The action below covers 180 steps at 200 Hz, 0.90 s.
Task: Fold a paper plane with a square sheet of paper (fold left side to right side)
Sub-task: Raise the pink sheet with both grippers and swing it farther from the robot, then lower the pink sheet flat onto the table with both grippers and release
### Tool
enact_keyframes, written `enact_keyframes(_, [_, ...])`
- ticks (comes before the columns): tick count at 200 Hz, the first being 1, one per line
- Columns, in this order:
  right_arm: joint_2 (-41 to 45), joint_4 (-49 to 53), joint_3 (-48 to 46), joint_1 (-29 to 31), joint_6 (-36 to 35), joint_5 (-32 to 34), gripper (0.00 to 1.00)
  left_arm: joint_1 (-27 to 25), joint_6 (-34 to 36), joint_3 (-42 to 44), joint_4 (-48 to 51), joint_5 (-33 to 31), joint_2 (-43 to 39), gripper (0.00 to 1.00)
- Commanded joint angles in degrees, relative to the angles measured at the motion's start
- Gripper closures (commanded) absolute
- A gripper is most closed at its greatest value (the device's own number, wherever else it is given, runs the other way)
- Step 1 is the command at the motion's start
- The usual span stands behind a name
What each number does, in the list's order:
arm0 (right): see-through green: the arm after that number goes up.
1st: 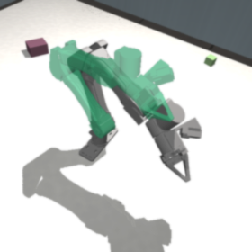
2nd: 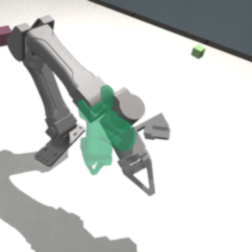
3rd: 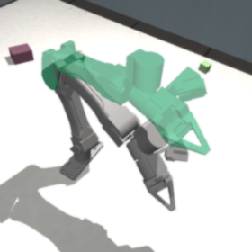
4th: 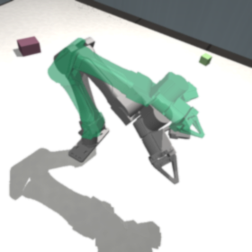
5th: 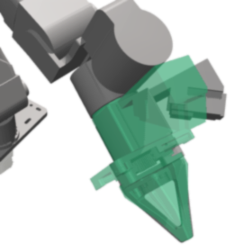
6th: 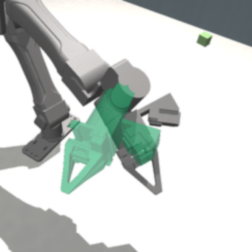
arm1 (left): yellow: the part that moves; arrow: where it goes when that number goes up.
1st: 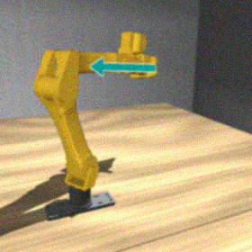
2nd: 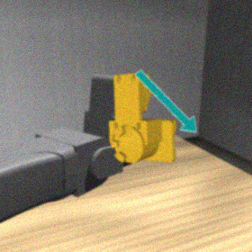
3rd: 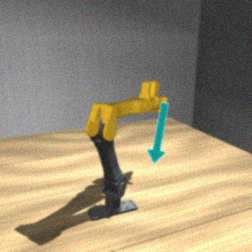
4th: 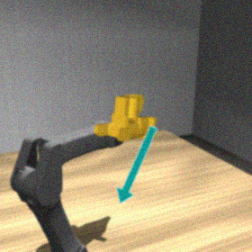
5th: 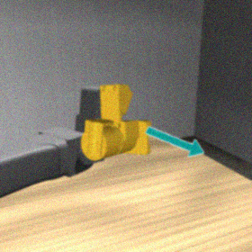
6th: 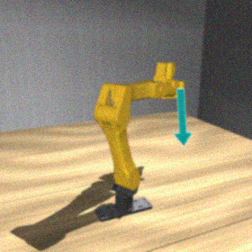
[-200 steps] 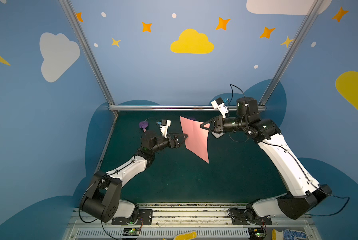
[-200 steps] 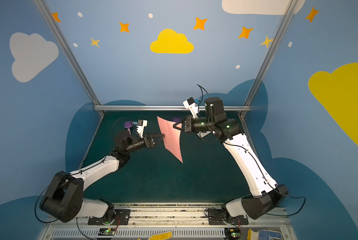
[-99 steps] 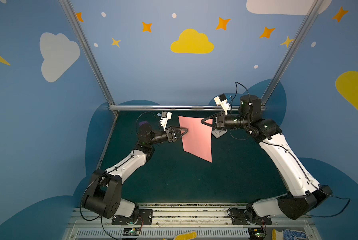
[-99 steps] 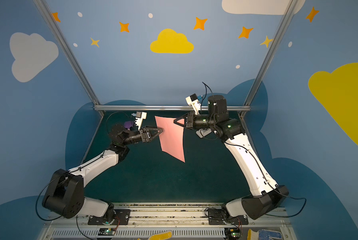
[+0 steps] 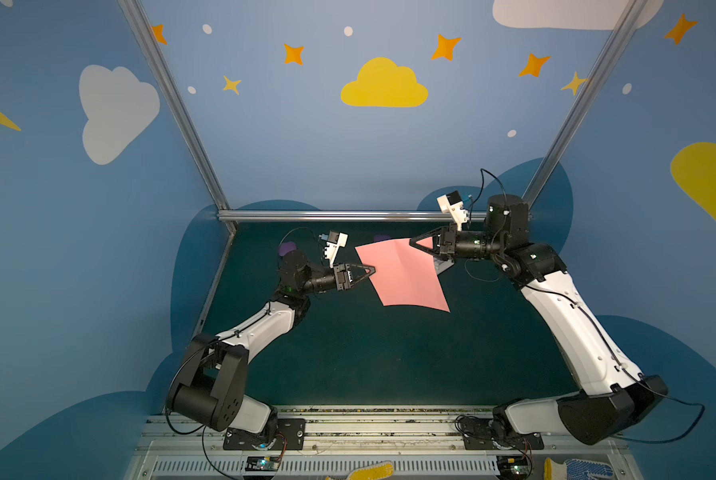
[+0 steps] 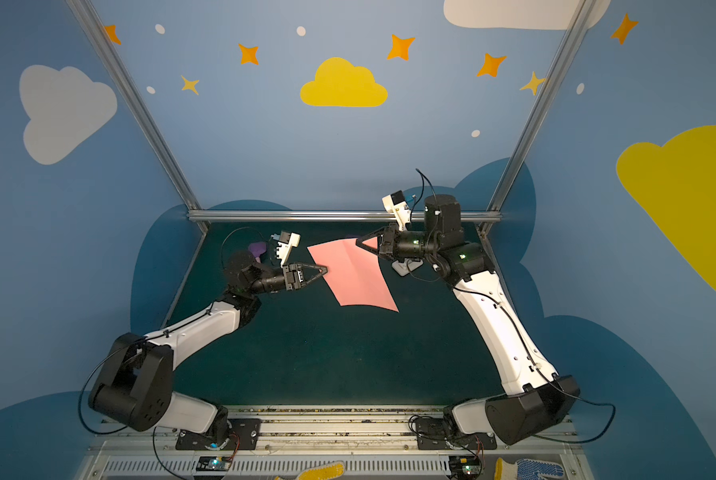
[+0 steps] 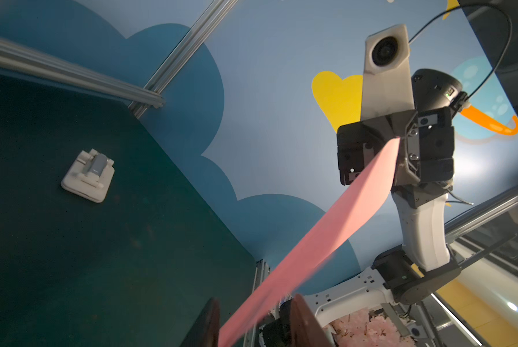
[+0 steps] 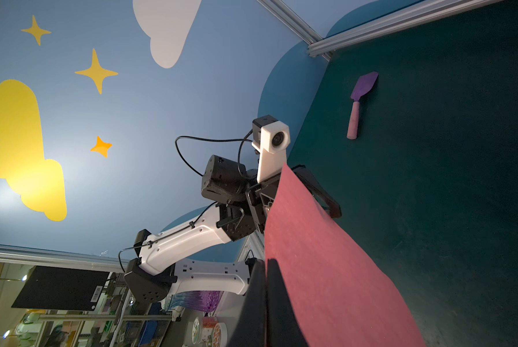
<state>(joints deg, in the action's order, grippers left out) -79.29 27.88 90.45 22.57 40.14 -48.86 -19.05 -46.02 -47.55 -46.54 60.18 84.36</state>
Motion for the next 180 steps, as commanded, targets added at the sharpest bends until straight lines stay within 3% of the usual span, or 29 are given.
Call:
enact_keyframes(1, [1.66, -2.52, -1.13, -0.51, 0.85, -0.71, 1.0, -0.66, -0.3, 0.27, -1.21, 0.32, 0.84, 0.72])
enact_keyframes(15, [1.83, -3.36, -1.95, -0.68, 1.38, -0.81, 1.0, -1.07, -0.8, 0.22, -1.52, -0.34, 1.31, 0.76])
enact_keyframes(44, [2.63, -4.8, -4.5, -0.94, 2.35, -0.58, 1.0, -1.84, -2.32, 0.45, -2.17, -2.24, 2.15, 0.96])
enact_keyframes(76, [4.55, -7.43, -9.84, -2.39, 3.96, 0.45, 1.0, -1.96, -5.51, 3.18, -2.67, -6.76, 1.37, 0.96])
enact_keyframes(120, [8.0, -13.26, -21.68, -4.96, 7.4, 3.69, 1.0, -1.93, -5.74, 6.71, 11.56, -16.33, -3.03, 0.96])
enact_keyframes(133, [8.68, -14.4, -25.39, -4.99, 7.8, 4.53, 0.73, -2.01, -4.37, 7.28, 17.11, -17.47, -4.07, 0.96])
enact_keyframes(149, [9.66, -15.48, -29.6, -5.06, 7.8, 5.74, 0.51, -1.96, -2.49, 7.93, 23.01, -18.3, -5.03, 0.96])
enact_keyframes(180, [12.91, -13.3, -36.33, -6.16, 6.22, 10.87, 0.39, -1.96, 0.98, 8.22, 35.15, -20.05, -5.43, 0.96])
